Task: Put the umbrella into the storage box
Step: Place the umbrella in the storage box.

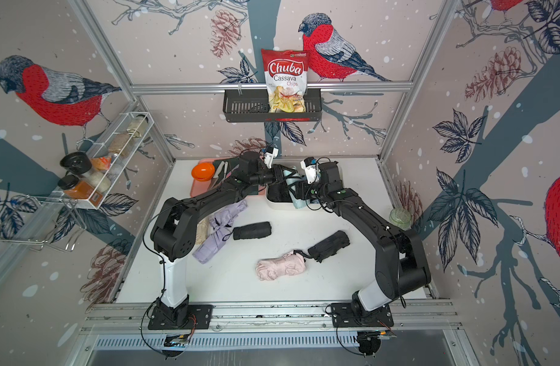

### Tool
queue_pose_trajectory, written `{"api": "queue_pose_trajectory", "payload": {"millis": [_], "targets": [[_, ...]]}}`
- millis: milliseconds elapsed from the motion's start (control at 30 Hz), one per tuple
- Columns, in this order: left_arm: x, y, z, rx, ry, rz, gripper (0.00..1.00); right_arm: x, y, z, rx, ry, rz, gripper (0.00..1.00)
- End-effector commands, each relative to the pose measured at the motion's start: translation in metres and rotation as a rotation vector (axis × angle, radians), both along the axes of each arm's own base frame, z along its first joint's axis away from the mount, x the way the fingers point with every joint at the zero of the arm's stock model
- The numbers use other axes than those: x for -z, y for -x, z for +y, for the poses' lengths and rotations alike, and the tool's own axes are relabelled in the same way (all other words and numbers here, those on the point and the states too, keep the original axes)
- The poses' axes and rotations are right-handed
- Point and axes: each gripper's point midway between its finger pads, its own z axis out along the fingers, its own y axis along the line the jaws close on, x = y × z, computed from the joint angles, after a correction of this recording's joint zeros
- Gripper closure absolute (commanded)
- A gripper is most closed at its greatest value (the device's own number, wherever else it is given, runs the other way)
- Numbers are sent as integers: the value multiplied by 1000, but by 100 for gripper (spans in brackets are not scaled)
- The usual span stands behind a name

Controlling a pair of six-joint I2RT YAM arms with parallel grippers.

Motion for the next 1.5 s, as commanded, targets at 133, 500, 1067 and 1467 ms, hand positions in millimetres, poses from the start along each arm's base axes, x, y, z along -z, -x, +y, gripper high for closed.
{"api": "queue_pose_trajectory", "payload": {"millis": [133, 500, 1067, 1467], "targets": [[-6, -16, 14, -163, 17, 36, 100, -19, -13, -29, 338, 204, -148, 11], [2, -31, 23, -261, -27, 134, 100, -37, 19, 1, 448, 472, -436, 9], [-4, -21, 20, -221, -13, 145, 100, 10, 2, 19, 508, 819, -528, 23], [-3, -18, 13, -180, 39, 170, 98, 16, -2, 15, 543, 868, -548, 75]]}}
